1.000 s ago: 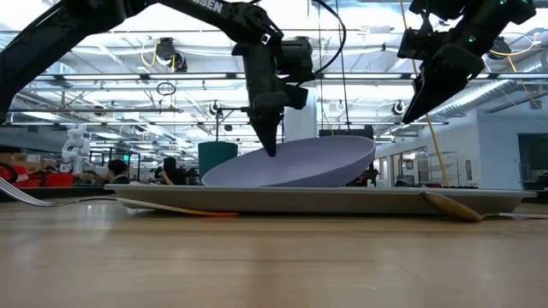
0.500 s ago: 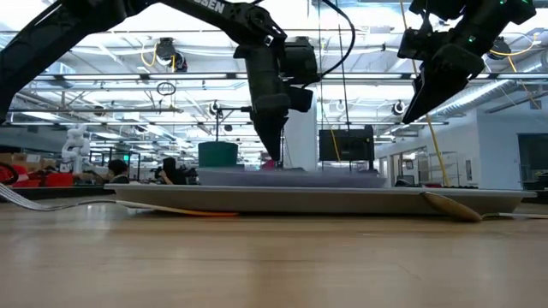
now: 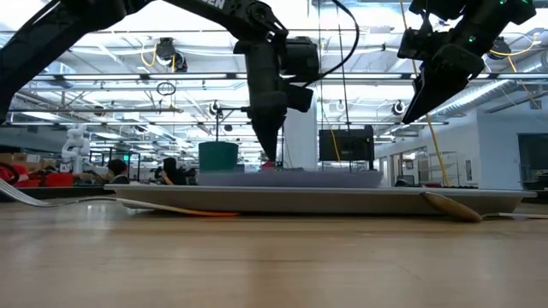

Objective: Pick and place plate/cup/fork/spoon on tray
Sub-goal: Put the violet plate on the gray serving tray to the bottom right of the green cup

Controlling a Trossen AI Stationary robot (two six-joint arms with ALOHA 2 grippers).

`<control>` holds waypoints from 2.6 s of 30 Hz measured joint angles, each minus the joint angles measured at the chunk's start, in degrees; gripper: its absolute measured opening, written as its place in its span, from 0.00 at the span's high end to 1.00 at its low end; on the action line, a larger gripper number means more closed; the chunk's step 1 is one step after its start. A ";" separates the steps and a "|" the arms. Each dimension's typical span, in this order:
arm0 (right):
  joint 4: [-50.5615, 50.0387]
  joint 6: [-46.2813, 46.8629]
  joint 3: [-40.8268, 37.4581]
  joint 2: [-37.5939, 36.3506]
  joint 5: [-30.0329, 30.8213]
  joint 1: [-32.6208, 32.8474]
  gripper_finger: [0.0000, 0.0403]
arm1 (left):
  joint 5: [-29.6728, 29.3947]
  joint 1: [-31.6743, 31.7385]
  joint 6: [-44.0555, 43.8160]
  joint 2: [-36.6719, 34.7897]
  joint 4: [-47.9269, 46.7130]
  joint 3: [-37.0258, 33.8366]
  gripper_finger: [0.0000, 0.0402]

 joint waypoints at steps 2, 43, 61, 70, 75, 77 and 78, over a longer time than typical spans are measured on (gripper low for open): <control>-0.01 0.01 0.00 0.00 0.00 0.00 0.51 | -0.01 -1.53 1.41 -0.01 -0.55 0.00 0.88; 5.07 -0.16 -0.04 0.00 -1.49 0.57 0.51 | 3.04 -11.38 4.89 7.74 -0.46 0.03 0.88; 5.07 -0.05 -0.04 0.00 -1.49 0.57 0.51 | 0.09 -10.30 4.33 7.80 -0.14 0.03 0.88; 5.07 -0.13 -0.04 0.00 -1.49 0.57 0.51 | 0.00 -10.49 3.27 7.85 -2.86 0.05 0.88; 5.07 -0.09 -0.04 0.00 -1.49 0.57 0.51 | -0.22 -10.49 2.68 7.47 -3.30 0.05 0.88; 5.10 -0.07 -0.02 0.00 -1.49 0.57 0.51 | -0.34 -10.49 2.67 6.89 -3.19 -0.01 0.88; 5.10 -0.07 -0.02 0.00 -1.49 0.59 0.51 | -0.42 -10.49 2.65 6.58 -3.11 -0.01 0.88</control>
